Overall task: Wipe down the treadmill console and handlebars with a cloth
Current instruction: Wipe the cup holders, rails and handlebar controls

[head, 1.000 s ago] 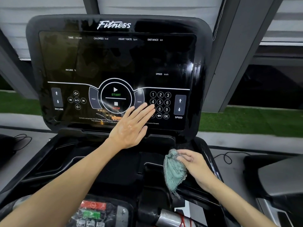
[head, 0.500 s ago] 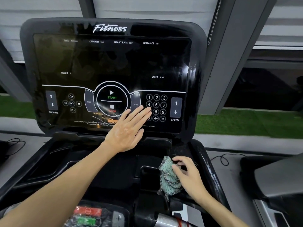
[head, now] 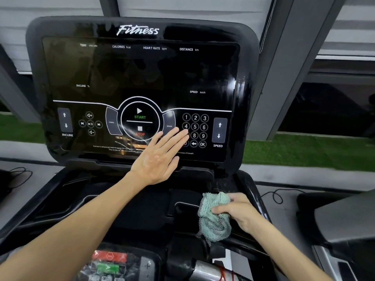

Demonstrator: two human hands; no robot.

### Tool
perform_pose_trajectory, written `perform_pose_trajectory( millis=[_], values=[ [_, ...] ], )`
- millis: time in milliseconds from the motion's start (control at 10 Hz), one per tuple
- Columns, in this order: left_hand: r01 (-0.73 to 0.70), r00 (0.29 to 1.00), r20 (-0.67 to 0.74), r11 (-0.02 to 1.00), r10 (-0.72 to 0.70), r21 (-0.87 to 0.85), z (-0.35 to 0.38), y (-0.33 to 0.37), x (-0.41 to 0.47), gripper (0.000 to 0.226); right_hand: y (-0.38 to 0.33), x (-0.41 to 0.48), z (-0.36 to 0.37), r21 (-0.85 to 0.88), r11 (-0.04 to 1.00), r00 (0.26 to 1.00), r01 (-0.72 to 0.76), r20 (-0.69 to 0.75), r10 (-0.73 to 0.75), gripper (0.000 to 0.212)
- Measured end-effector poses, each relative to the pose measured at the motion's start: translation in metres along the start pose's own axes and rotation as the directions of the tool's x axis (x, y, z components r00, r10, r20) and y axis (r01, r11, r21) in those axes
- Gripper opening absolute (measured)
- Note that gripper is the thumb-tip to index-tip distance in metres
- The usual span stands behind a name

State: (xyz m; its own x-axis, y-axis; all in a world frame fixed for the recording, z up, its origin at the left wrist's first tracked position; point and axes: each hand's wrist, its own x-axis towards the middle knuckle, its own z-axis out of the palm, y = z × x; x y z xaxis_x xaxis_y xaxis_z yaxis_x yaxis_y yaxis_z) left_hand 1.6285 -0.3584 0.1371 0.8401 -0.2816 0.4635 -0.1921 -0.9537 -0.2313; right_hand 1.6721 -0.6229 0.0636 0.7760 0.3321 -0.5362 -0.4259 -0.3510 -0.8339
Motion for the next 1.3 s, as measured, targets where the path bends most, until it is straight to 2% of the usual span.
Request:
perform_pose_trajectory(
  millis=[100,200,300,400,500,600,700,800,900,1000,1100,1300],
  values=[
    [-0.001,1.000,0.008,1.000,0.001,0.001,0.000,0.000,0.001,0.062,-0.001,-0.004,0.004,-0.204,0.935,0.941,0.290,-0.114,-0.317,0.025],
    [0.000,1.000,0.013,1.000,0.000,0.001,0.000,0.000,0.000,0.062,0.002,-0.013,0.009,-0.429,0.729,0.749,0.533,-0.162,-0.643,0.037],
    [-0.002,1.000,0.007,1.000,0.002,0.002,0.000,0.000,0.000,0.062,0.023,-0.009,0.007,-0.591,0.517,0.668,0.619,0.050,-0.743,0.045],
    [-0.003,1.000,0.007,1.000,0.003,0.003,0.000,0.000,0.000,0.062,0.040,-0.010,0.002,-0.641,0.427,0.699,0.638,0.248,-0.671,0.024],
    [-0.002,1.000,0.004,1.000,0.002,0.002,0.000,0.001,0.000,0.062,0.039,-0.014,0.000,-0.605,0.457,0.714,0.652,0.287,-0.639,0.026],
    [-0.005,1.000,-0.004,1.000,0.005,-0.005,0.000,0.000,0.001,0.062,0.034,-0.016,0.002,-0.579,0.525,0.761,0.624,0.298,-0.576,0.020],
    [-0.002,1.000,-0.008,1.000,0.002,-0.021,0.000,0.001,0.001,0.061,0.033,-0.014,0.009,-0.638,0.484,0.763,0.598,0.271,-0.586,0.032],
    [-0.001,1.000,-0.004,1.000,0.001,-0.020,0.000,0.000,0.000,0.061,0.036,-0.012,0.013,-0.668,0.493,0.772,0.558,0.200,-0.603,0.053],
    [-0.002,1.000,-0.005,1.000,0.002,-0.017,0.001,0.000,0.001,0.062,0.044,-0.010,0.020,-0.727,0.325,0.673,0.604,0.247,-0.697,0.044],
    [-0.003,1.000,-0.011,1.000,0.003,-0.014,0.002,0.001,0.001,0.062,0.051,0.002,0.027,-0.753,0.105,0.568,0.650,0.389,-0.725,0.055],
    [-0.006,1.000,-0.014,1.000,0.006,-0.011,0.002,0.001,0.001,0.063,0.039,0.012,0.039,-0.687,-0.008,0.475,0.727,0.511,-0.716,0.059],
    [-0.004,1.000,-0.006,1.000,0.004,-0.021,0.001,0.000,0.000,0.063,0.015,0.031,0.068,-0.572,-0.083,0.373,0.816,0.630,-0.681,0.046]
  ],
)
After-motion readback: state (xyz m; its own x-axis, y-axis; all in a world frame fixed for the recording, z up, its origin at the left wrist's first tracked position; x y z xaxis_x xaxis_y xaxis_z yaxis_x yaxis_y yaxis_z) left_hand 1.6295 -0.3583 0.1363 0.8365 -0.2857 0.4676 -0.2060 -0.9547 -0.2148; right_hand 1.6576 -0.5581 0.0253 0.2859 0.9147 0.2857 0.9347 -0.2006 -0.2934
